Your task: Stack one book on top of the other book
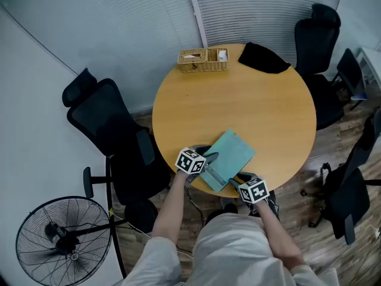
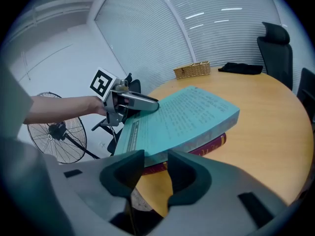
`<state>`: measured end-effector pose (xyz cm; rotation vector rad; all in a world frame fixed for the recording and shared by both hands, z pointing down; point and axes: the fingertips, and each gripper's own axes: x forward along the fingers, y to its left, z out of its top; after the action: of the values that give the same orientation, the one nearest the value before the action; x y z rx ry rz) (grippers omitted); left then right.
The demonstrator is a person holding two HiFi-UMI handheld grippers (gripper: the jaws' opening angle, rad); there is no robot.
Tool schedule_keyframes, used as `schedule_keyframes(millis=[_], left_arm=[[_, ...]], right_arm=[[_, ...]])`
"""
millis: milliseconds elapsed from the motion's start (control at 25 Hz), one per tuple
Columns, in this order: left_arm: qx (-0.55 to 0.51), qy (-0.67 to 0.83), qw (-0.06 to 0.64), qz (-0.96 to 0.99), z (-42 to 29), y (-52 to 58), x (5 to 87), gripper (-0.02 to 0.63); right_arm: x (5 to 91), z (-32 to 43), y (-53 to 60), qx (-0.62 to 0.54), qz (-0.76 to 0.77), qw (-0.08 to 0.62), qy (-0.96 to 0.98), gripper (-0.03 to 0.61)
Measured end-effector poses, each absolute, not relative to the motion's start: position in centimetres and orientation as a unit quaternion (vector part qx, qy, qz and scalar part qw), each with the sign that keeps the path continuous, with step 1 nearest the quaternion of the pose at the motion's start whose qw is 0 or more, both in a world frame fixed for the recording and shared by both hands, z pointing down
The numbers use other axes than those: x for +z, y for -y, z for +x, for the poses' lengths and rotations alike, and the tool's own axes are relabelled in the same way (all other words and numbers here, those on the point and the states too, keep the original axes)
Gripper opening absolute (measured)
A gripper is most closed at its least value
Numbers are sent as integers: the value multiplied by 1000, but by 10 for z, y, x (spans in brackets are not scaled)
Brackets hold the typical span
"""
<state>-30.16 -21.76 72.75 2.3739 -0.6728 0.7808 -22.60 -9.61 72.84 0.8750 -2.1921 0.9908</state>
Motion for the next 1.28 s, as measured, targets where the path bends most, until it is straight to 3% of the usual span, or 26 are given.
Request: schedule_keyframes(millis=[880, 1280], left_arm=[[319, 253, 246, 880, -294, 214, 737, 213], [308, 291, 219, 879, -305, 214, 712, 213]], right_arm=[[743, -220, 92, 395, 348, 282, 802, 166], [712, -194, 109, 383, 386, 235, 806, 166]])
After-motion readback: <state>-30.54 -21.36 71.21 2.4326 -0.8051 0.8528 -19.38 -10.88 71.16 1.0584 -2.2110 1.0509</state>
